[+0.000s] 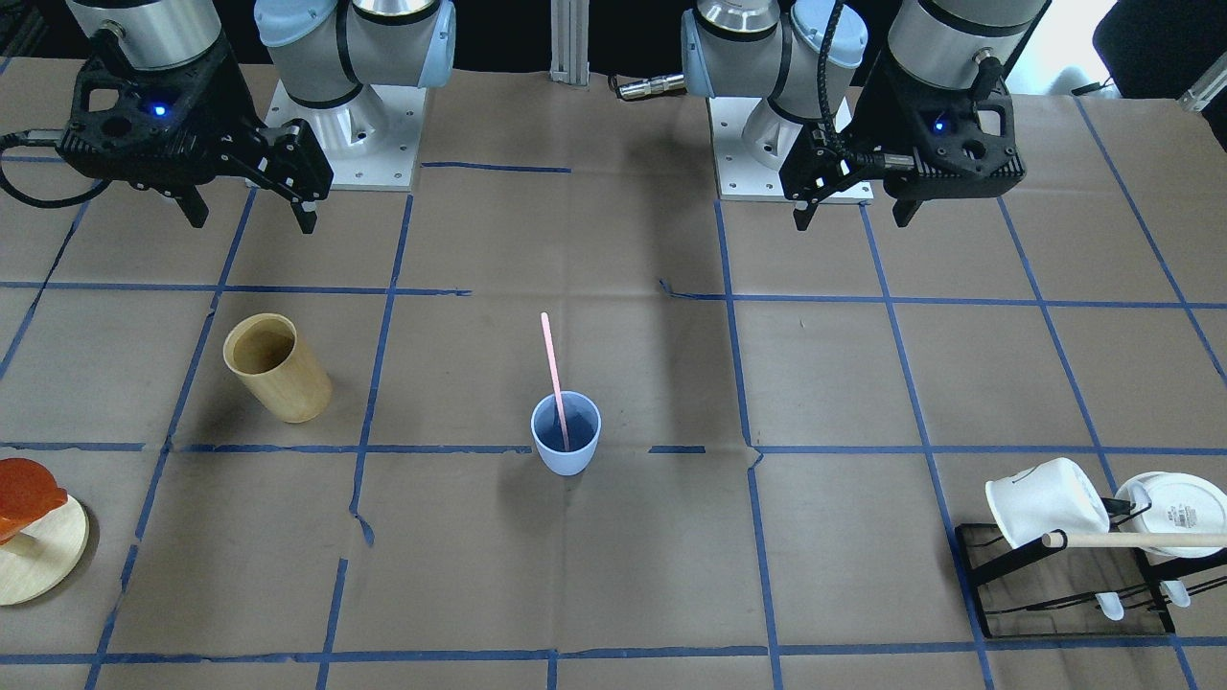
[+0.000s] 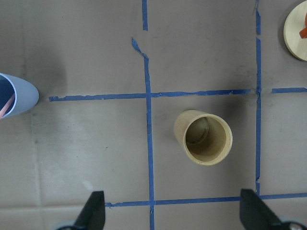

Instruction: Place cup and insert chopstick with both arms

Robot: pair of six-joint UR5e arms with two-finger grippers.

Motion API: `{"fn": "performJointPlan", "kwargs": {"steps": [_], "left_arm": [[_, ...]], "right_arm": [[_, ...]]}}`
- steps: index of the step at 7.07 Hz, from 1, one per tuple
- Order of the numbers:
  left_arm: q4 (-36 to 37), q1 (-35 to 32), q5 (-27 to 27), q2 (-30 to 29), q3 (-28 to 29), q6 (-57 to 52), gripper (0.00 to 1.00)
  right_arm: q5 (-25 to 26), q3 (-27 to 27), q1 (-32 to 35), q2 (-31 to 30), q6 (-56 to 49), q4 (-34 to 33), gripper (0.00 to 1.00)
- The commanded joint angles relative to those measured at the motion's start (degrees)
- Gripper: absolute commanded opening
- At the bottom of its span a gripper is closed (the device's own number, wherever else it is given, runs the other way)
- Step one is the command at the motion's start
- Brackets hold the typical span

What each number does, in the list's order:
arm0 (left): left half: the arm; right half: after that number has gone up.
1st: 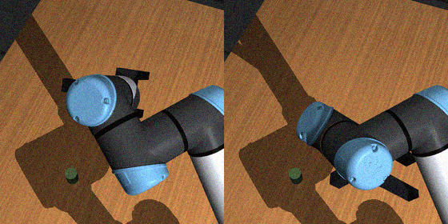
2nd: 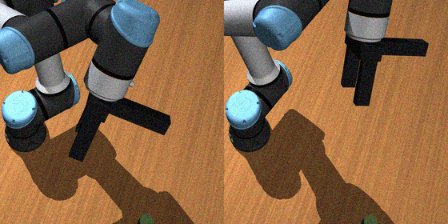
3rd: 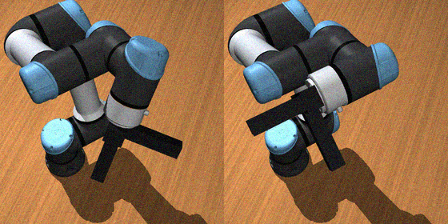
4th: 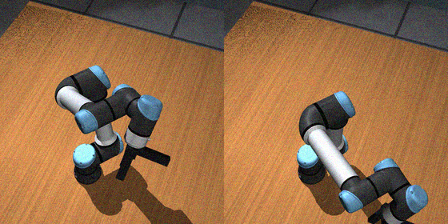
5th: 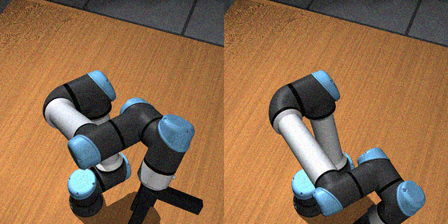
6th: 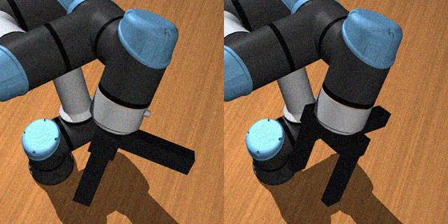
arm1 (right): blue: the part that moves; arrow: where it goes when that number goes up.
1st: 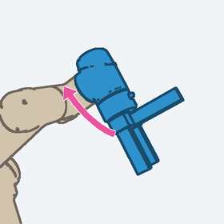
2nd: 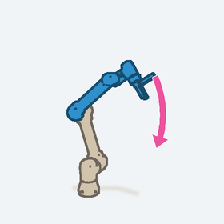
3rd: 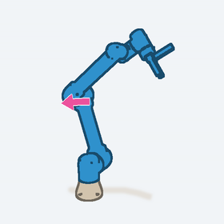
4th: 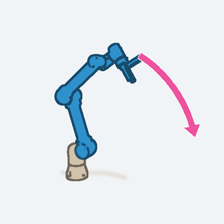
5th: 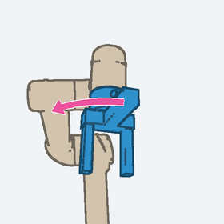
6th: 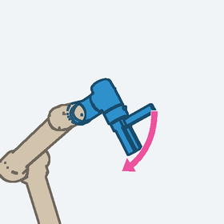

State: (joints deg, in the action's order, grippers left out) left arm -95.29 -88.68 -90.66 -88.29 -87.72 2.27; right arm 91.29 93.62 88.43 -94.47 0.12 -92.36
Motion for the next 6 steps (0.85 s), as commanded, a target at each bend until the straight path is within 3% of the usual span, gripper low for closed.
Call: {"fn": "performJointPlan", "kwargs": {"steps": [1,2,6], "left_arm": [[0.0,0.0,0.0,0.0,0.0,0.0,1.0],[0.0,0.0,0.0,0.0,0.0,-0.1,1.0],[0.2,0.1,0.0,0.1,0.0,-0.2,1.0]], "right_arm": [[-0.2,0.7,0.2,0.0,1.0,0.9,0.99],[-0.4,0.4,0.2,-0.3,1.0,4.6,0.99],[-2.8,0.2,0.3,-0.7,1.0,6.3,0.99]]}}
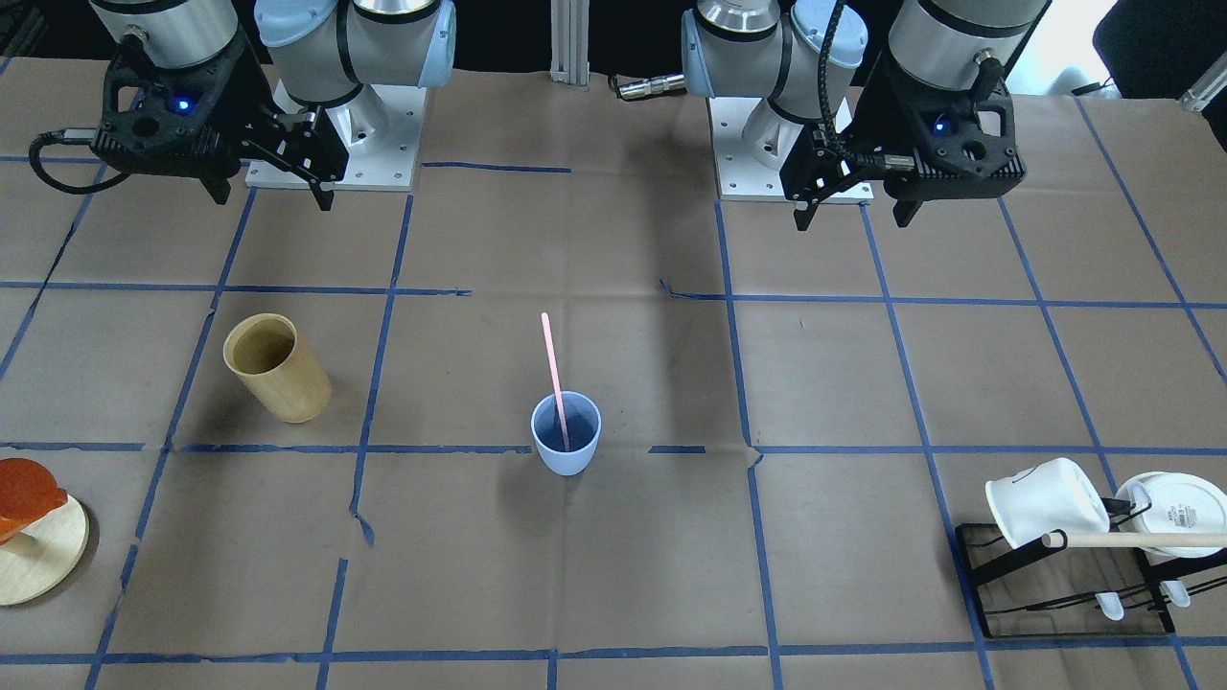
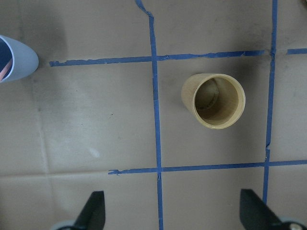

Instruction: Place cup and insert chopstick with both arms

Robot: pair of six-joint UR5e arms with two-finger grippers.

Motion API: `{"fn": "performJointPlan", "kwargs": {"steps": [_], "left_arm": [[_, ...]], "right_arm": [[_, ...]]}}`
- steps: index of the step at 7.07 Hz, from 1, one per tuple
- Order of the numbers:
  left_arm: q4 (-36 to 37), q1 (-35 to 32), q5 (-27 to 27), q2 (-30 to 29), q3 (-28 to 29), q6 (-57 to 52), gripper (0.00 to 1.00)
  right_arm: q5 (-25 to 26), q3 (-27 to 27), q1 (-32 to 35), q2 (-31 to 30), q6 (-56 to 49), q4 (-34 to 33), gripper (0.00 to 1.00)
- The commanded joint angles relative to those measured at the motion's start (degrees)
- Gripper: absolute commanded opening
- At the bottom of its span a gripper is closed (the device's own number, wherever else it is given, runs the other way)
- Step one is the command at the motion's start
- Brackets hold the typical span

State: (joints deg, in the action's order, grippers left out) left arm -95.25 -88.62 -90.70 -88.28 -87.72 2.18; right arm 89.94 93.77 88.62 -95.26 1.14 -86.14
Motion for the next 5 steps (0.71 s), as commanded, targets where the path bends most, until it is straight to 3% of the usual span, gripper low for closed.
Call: {"fn": "performJointPlan", "kwargs": {"steps": [1,5], "left_arm": [[0.2,0.0,0.0,0.0,0.0,-0.1,1.0],[0.2,0.0,0.1,0.0,0.0,-0.1,1.0]], "right_arm": [[-1.3,0.1,0.2,0.2,0.1,0.0,0.99],[-0.8,0.5,2.1,0.5,2.1,-0.6,0.99]]}}
